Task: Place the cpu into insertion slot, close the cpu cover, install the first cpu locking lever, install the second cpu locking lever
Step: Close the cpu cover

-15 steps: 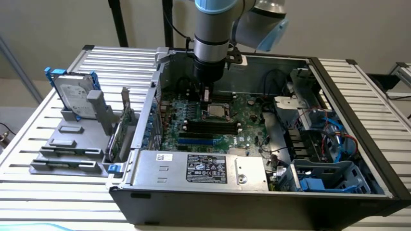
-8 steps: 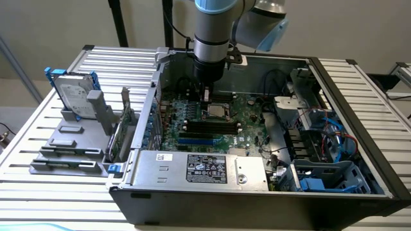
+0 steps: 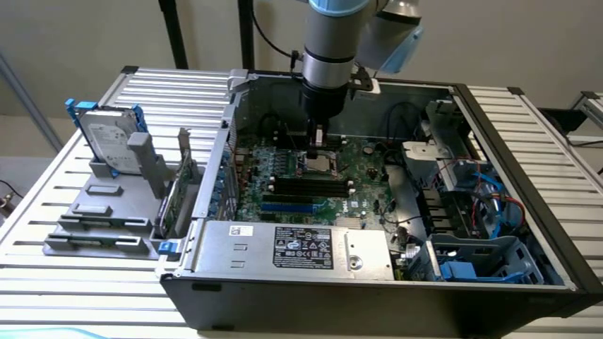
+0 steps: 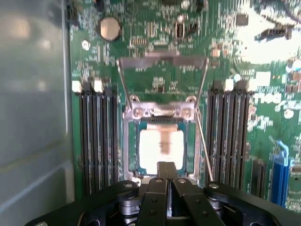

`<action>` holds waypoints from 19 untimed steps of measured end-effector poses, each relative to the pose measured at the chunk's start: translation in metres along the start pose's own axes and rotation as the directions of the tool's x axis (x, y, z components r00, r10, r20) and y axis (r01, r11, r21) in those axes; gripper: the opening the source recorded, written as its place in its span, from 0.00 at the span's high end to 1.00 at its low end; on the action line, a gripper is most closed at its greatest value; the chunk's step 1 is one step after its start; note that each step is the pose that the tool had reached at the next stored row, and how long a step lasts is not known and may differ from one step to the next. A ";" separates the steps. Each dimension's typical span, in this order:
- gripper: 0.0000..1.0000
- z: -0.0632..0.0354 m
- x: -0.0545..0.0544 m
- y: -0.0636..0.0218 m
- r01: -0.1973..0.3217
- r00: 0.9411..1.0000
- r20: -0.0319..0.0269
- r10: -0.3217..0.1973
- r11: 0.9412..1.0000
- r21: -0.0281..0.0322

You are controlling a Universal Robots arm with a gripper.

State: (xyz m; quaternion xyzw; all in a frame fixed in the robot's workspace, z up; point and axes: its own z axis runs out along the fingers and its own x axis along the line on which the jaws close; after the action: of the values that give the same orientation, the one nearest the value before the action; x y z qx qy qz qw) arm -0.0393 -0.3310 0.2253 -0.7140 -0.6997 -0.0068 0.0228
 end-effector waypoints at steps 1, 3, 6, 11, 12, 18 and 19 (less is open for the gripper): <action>0.89 -0.0024 0.000 0.0044 0.000 1.000 0.000 0.000 1.000 0.002; 0.89 -0.0076 0.001 0.0133 0.000 1.000 0.000 0.000 1.000 0.006; 0.89 -0.0162 0.001 0.0270 0.000 1.000 0.000 0.000 1.000 0.012; 0.89 -0.0295 0.002 0.0493 -0.001 1.000 0.001 0.001 1.000 0.019; 0.89 -0.0318 0.002 0.0537 -0.001 1.000 0.000 0.001 1.000 0.020; 0.89 -0.0428 0.003 0.0809 -0.001 1.000 0.000 0.001 1.000 0.025; 0.89 -0.0434 0.003 0.0855 -0.001 1.000 0.000 0.001 1.000 0.026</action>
State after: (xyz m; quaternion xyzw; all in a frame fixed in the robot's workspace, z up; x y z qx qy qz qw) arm 0.0472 -0.3310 0.2668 -0.7140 -0.6994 0.0023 0.0318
